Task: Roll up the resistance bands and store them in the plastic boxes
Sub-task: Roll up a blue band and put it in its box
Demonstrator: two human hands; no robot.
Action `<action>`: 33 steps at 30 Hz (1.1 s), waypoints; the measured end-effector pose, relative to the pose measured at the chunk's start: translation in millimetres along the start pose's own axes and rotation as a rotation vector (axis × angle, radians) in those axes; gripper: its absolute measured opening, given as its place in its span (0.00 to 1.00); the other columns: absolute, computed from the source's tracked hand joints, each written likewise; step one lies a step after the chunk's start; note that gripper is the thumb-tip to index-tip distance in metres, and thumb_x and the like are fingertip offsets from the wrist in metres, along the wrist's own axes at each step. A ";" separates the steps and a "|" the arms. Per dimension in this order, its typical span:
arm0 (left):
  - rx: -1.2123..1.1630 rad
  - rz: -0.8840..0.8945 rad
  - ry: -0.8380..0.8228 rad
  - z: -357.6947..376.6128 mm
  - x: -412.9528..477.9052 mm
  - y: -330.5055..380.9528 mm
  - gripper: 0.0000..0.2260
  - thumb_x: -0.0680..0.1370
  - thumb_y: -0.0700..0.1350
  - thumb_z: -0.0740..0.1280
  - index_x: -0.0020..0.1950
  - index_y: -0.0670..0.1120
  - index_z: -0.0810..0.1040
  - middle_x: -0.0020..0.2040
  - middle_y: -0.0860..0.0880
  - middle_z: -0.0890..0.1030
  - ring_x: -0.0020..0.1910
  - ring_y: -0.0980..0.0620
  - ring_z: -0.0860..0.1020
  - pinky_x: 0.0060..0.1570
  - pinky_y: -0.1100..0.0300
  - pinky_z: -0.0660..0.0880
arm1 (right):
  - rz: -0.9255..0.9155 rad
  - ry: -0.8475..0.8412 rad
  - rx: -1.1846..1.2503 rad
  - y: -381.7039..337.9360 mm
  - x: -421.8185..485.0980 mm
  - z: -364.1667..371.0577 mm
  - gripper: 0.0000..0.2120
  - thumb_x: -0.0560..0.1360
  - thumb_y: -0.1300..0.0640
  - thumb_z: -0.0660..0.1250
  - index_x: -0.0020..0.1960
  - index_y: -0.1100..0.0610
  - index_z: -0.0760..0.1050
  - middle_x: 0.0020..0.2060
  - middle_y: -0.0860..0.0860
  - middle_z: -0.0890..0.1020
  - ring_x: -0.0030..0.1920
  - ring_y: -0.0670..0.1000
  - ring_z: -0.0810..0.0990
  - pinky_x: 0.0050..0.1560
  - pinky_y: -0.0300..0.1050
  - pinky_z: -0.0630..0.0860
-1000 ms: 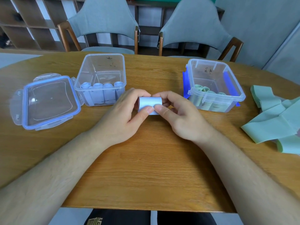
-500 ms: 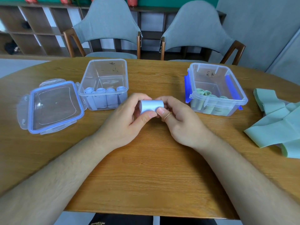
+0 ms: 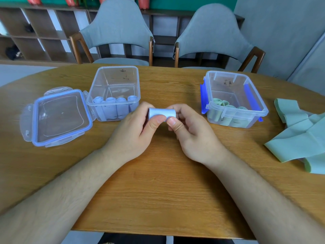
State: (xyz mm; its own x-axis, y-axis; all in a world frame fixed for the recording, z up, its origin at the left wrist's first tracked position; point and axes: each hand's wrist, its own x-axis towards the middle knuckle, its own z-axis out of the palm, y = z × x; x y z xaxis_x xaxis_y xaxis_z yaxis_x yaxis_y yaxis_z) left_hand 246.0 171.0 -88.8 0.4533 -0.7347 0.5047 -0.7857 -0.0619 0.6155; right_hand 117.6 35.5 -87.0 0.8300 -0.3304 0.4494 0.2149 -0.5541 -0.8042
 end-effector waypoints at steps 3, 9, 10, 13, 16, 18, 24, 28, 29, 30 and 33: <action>-0.056 0.027 -0.040 -0.6 -0.9 2.9 0.16 0.81 0.60 0.59 0.53 0.48 0.72 0.36 0.50 0.75 0.35 0.51 0.75 0.33 0.58 0.70 | -0.020 0.010 -0.033 0.0 0.6 -1.0 0.08 0.81 0.62 0.62 0.59 0.58 0.74 0.41 0.54 0.79 0.42 0.52 0.77 0.48 0.50 0.76; -0.127 0.052 -0.078 -1.1 -4.1 2.0 0.15 0.83 0.57 0.56 0.60 0.47 0.70 0.40 0.53 0.74 0.37 0.51 0.75 0.39 0.52 0.73 | -0.045 0.013 -0.030 -2.5 0.7 0.8 0.08 0.82 0.63 0.61 0.60 0.59 0.74 0.43 0.53 0.79 0.43 0.52 0.77 0.49 0.52 0.76; -0.108 0.052 -0.071 -0.7 -4.2 0.9 0.14 0.83 0.57 0.56 0.59 0.48 0.70 0.40 0.54 0.74 0.38 0.52 0.76 0.38 0.54 0.73 | -0.043 0.014 -0.040 -1.6 0.4 0.4 0.08 0.82 0.63 0.61 0.60 0.59 0.74 0.42 0.52 0.79 0.43 0.51 0.77 0.49 0.52 0.76; -0.068 0.039 -0.059 0.9 -3.5 -0.2 0.14 0.82 0.59 0.57 0.58 0.51 0.71 0.37 0.56 0.74 0.36 0.54 0.76 0.35 0.59 0.72 | -0.059 0.028 -0.095 1.3 -0.3 -2.8 0.08 0.81 0.61 0.61 0.59 0.59 0.74 0.40 0.48 0.78 0.41 0.50 0.76 0.46 0.47 0.75; -0.116 0.039 -0.085 2.3 -2.9 -0.7 0.15 0.82 0.58 0.58 0.59 0.49 0.71 0.37 0.57 0.74 0.35 0.55 0.75 0.35 0.64 0.70 | -0.066 0.042 -0.112 1.9 0.5 -3.5 0.08 0.81 0.61 0.61 0.58 0.59 0.74 0.40 0.46 0.77 0.41 0.50 0.76 0.45 0.47 0.75; -0.142 0.033 -0.092 2.3 -2.5 -1.1 0.13 0.83 0.56 0.59 0.60 0.48 0.71 0.39 0.57 0.74 0.37 0.55 0.76 0.37 0.64 0.70 | -0.049 0.036 -0.104 1.7 0.9 -2.1 0.08 0.81 0.60 0.61 0.59 0.59 0.74 0.40 0.45 0.78 0.42 0.50 0.76 0.47 0.48 0.75; -0.061 0.018 -0.045 0.3 -2.0 1.0 0.11 0.84 0.53 0.57 0.58 0.46 0.71 0.41 0.54 0.75 0.39 0.54 0.77 0.39 0.56 0.72 | 0.098 -0.026 0.134 -2.6 -0.3 3.6 0.14 0.80 0.55 0.61 0.64 0.57 0.73 0.45 0.53 0.80 0.46 0.50 0.77 0.47 0.37 0.73; -0.053 0.042 -0.045 1.2 -3.1 -0.1 0.10 0.84 0.51 0.57 0.58 0.46 0.71 0.40 0.56 0.74 0.38 0.55 0.76 0.38 0.59 0.72 | 0.094 0.004 0.137 -3.9 -0.3 3.6 0.12 0.81 0.54 0.62 0.62 0.58 0.75 0.41 0.47 0.79 0.42 0.43 0.76 0.44 0.35 0.72; -0.060 0.043 -0.052 1.8 -3.3 0.0 0.11 0.84 0.52 0.57 0.58 0.46 0.71 0.40 0.58 0.74 0.38 0.56 0.76 0.38 0.62 0.71 | 0.064 0.024 0.086 -3.7 0.0 3.3 0.10 0.82 0.56 0.62 0.59 0.59 0.75 0.40 0.46 0.79 0.41 0.43 0.77 0.43 0.36 0.72; -0.076 0.044 -0.062 2.4 -3.6 0.1 0.11 0.84 0.52 0.57 0.59 0.46 0.71 0.40 0.59 0.73 0.38 0.57 0.75 0.39 0.64 0.70 | 0.029 0.045 0.025 -3.0 0.3 2.9 0.07 0.82 0.58 0.61 0.57 0.59 0.75 0.39 0.46 0.78 0.40 0.44 0.77 0.43 0.39 0.73; -0.151 0.038 -0.104 3.8 -4.4 1.2 0.13 0.84 0.54 0.57 0.59 0.46 0.71 0.37 0.56 0.72 0.34 0.55 0.73 0.36 0.63 0.69 | -0.042 0.097 -0.114 -1.7 0.4 1.8 0.06 0.82 0.59 0.60 0.54 0.60 0.74 0.37 0.44 0.77 0.38 0.48 0.76 0.41 0.45 0.74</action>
State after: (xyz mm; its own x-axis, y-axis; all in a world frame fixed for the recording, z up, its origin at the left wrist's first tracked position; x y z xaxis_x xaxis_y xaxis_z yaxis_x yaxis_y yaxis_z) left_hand 241.5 171.6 -92.6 0.3722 -0.8010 0.4689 -0.7256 0.0639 0.6852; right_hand 118.6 37.7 -86.1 0.7671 -0.3743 0.5211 0.1838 -0.6499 -0.7374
